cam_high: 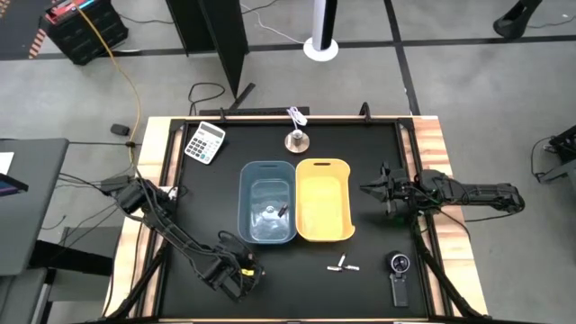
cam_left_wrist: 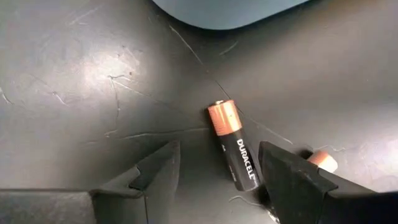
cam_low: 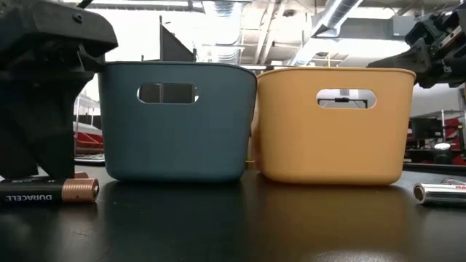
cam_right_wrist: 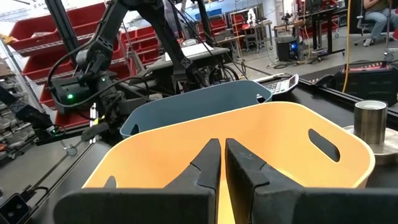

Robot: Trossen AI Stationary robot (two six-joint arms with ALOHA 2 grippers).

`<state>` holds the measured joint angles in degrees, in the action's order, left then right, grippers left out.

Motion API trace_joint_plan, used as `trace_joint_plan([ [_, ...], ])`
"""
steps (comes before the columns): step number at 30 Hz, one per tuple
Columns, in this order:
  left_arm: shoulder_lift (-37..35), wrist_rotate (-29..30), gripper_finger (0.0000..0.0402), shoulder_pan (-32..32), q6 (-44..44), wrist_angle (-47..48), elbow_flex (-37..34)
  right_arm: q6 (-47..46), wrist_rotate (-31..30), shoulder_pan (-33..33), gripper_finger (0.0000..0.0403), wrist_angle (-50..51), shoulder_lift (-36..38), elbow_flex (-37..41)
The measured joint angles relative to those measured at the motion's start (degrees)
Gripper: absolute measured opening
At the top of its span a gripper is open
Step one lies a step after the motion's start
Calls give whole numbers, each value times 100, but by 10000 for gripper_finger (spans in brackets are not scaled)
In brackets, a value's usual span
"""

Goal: Sort batteries
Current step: Put the top black battery into the blue bin

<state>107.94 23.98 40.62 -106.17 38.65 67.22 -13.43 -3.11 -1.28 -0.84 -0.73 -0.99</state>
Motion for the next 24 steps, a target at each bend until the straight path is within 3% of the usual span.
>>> trace_joint_plan([
  [14, 155, -565, 206, -85, -11, 300, 24, 5, 1, 0, 43, -2, 1, 2],
  [24, 164, -695, 129, -91, 168, 346, 11, 0, 2, 0, 43, -2, 1, 0],
])
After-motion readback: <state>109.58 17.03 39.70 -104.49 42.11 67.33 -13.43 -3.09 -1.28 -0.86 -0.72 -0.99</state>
